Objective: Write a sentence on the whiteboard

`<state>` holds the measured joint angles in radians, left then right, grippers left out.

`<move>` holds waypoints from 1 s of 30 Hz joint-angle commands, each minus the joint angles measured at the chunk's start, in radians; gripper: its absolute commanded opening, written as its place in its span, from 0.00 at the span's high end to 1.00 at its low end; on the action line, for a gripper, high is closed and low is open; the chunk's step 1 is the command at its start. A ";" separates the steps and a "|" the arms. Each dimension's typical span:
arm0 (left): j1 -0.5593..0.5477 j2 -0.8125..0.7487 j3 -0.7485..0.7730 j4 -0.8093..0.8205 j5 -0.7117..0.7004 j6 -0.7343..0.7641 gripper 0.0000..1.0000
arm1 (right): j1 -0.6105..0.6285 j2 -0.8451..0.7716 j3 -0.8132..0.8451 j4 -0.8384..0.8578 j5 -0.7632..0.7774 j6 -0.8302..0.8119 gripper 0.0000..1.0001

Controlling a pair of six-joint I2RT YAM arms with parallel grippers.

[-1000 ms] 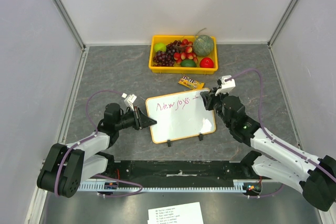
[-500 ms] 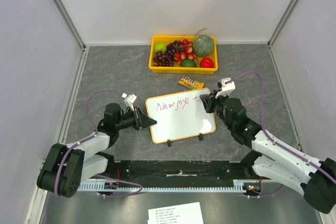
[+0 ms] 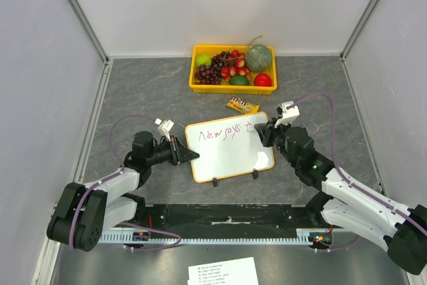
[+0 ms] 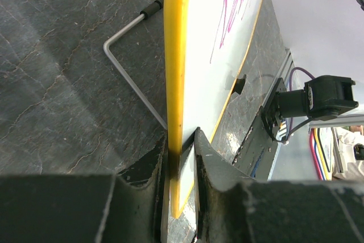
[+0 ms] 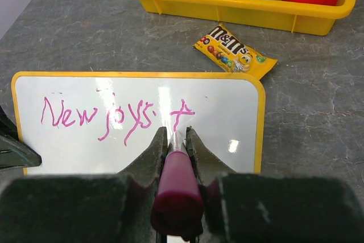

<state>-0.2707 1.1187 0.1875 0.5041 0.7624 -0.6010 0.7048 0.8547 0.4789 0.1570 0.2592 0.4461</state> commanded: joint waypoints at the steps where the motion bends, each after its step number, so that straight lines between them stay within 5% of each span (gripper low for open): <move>1: -0.004 0.001 0.017 -0.015 -0.052 0.056 0.98 | -0.002 -0.013 -0.016 -0.054 0.029 -0.010 1.00; 30: -0.002 -0.002 0.018 -0.016 -0.054 0.056 0.98 | -0.004 0.021 0.089 -0.020 0.130 -0.047 1.00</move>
<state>-0.2707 1.1187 0.1879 0.5037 0.7624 -0.6006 0.7036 0.8589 0.5289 0.1116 0.3595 0.4084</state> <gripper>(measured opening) 0.240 0.165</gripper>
